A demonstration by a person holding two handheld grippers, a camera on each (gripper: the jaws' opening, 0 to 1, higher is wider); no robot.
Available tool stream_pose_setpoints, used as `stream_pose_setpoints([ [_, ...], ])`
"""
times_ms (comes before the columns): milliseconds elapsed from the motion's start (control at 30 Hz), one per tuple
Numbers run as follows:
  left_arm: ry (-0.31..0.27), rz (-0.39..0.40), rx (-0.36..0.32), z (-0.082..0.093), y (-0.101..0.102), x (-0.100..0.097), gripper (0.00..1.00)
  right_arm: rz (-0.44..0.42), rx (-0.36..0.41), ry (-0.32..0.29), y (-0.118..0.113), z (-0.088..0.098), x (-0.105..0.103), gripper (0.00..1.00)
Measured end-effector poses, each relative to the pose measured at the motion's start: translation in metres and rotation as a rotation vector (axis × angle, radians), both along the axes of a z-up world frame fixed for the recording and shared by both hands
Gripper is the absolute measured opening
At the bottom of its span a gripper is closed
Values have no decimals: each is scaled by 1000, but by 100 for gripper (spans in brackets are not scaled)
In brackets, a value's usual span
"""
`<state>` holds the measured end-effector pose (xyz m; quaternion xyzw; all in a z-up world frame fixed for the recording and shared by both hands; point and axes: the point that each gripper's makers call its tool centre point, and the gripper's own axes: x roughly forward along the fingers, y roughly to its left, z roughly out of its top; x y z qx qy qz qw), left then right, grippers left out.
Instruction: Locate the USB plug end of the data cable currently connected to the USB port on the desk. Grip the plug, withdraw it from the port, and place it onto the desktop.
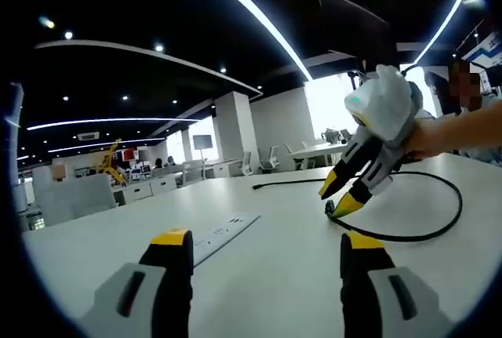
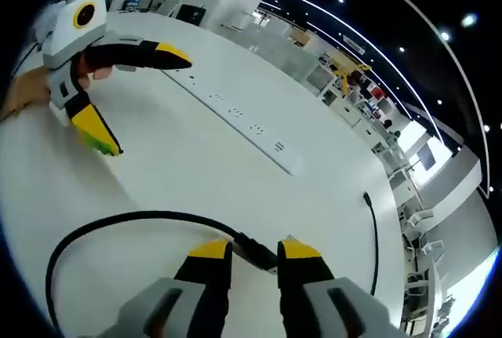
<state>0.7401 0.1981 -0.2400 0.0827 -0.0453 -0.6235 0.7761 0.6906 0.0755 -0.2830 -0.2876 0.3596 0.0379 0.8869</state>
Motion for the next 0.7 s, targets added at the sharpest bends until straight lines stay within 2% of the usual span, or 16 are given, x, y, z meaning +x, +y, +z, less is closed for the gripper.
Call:
stream_pose_setpoints([
  [100,5,6,-6,1,1,0,77,-6,-7,-2,-2,4,-4,28],
  [167,7,8,-8,1,2,0,77,-12,15,-20,-2,7,-6,30],
  [300,25,26,7,0,2,2,77,-37,94,-76,2,11,-12,32],
  [433,51,46,-24,5,4,4,77,-72,198,-148,1,19,-15,35],
  [700,69,90,-41,8,7,9,77,-128,369,-260,3,30,-20,38],
])
